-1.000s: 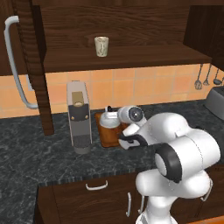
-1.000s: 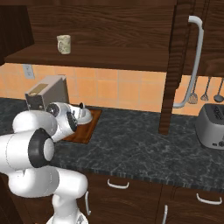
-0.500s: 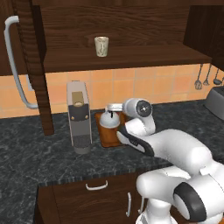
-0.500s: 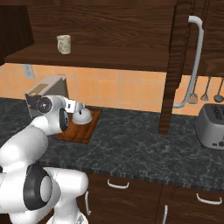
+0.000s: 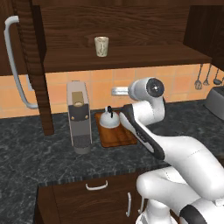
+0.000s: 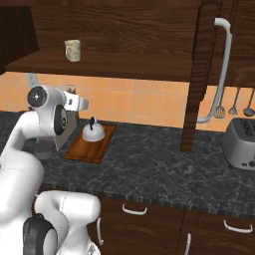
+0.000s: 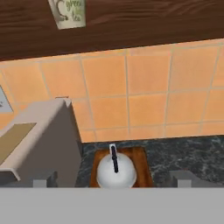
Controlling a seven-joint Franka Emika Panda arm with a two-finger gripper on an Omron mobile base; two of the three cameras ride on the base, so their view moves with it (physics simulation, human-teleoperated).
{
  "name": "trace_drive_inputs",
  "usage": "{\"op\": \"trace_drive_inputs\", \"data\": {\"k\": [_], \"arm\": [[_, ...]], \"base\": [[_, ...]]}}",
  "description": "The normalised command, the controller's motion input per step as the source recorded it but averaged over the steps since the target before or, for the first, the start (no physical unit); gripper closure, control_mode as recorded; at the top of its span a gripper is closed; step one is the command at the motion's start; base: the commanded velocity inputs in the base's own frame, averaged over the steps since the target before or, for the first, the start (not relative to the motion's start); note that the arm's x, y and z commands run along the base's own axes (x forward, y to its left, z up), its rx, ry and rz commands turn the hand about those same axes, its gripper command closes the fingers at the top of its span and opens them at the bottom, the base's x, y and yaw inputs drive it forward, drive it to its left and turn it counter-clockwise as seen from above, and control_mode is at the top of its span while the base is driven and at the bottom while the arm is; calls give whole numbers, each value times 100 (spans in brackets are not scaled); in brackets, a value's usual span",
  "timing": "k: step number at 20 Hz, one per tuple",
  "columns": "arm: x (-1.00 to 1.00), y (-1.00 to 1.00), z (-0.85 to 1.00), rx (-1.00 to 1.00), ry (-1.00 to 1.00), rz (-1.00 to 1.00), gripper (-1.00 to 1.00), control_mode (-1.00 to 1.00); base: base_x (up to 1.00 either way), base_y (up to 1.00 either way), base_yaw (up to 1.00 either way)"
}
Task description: Pick the kettle from the counter and place it on the tray. Then pick the mug from the cabinet and place it on the tray. Then close the cabinet doors.
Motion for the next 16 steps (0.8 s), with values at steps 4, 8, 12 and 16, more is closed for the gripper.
{"op": "trace_drive_inputs", "data": {"k": [4,8,12,16], "arm": [[-52,5,78,0,-11,0,-100,-100],[-35,10,78,0,-26,1,-100,-100],[-18,11,74,0,-17,0,-100,-100],[-8,12,56,-1,-2,0,-100,-100]], "base": [[0,0,0],[0,0,0],[0,0,0],[0,0,0]]}}
